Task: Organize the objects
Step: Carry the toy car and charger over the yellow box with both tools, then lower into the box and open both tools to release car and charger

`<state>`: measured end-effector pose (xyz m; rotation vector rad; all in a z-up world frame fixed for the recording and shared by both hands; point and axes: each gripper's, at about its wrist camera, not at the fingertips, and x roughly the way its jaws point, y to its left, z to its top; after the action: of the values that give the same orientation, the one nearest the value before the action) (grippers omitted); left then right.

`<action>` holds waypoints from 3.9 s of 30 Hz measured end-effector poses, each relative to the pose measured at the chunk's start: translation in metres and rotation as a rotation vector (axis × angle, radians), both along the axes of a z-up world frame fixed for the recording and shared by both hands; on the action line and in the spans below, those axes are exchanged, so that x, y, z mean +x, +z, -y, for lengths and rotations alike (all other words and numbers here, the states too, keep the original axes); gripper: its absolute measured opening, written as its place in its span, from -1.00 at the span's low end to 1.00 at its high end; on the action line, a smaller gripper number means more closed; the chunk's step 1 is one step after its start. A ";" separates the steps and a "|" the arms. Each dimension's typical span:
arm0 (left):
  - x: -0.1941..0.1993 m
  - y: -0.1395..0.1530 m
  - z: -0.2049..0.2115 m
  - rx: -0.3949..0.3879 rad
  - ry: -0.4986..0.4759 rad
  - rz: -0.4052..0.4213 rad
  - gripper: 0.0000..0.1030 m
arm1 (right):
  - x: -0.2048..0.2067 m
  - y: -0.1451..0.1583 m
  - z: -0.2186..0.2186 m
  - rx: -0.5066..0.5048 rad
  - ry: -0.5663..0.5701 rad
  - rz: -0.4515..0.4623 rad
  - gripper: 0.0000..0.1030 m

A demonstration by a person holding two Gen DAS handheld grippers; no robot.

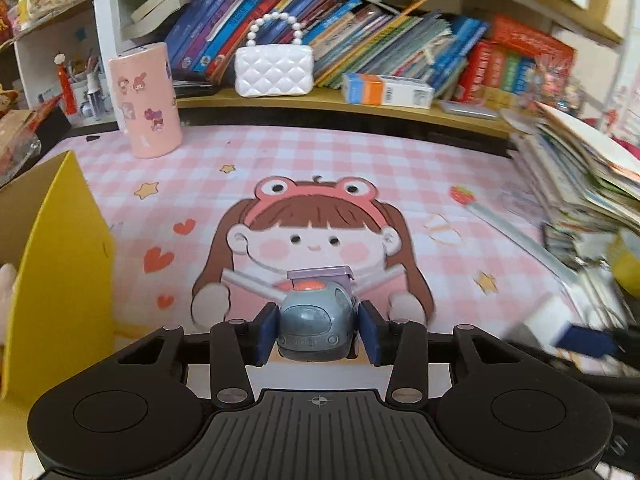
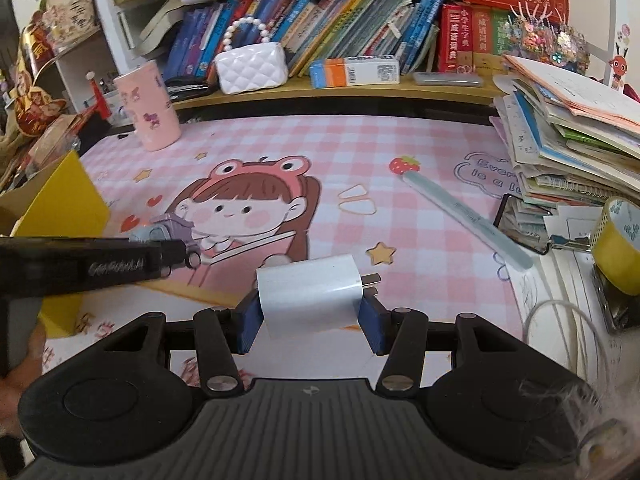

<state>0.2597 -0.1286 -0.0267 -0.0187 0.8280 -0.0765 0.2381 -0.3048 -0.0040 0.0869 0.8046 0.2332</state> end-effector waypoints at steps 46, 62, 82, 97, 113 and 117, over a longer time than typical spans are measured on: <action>-0.248 0.023 -0.223 -0.069 0.209 0.034 -0.20 | -0.199 0.022 -0.257 -0.087 0.310 0.049 -0.05; -0.284 0.037 -0.266 -0.074 0.259 0.106 -0.20 | -0.226 0.033 -0.299 -0.087 0.337 0.081 -0.05; -0.238 0.061 -0.273 -0.058 0.283 0.193 -0.20 | -0.174 0.051 -0.306 -0.099 0.355 0.139 -0.05; -0.147 0.079 -0.281 -0.020 0.354 0.254 -0.20 | -0.063 0.077 -0.330 -0.115 0.396 0.308 -0.05; -0.098 0.035 -0.285 0.097 0.301 0.017 -0.18 | -0.023 0.027 -0.345 -0.156 0.434 0.134 0.15; -0.103 0.041 -0.285 0.094 0.297 0.058 0.11 | -0.047 0.045 -0.331 -0.138 0.421 0.220 0.23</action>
<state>0.1562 0.1567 0.0147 -0.0506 0.7622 0.2404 0.1910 0.0267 0.0406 -0.2377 0.6103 0.5733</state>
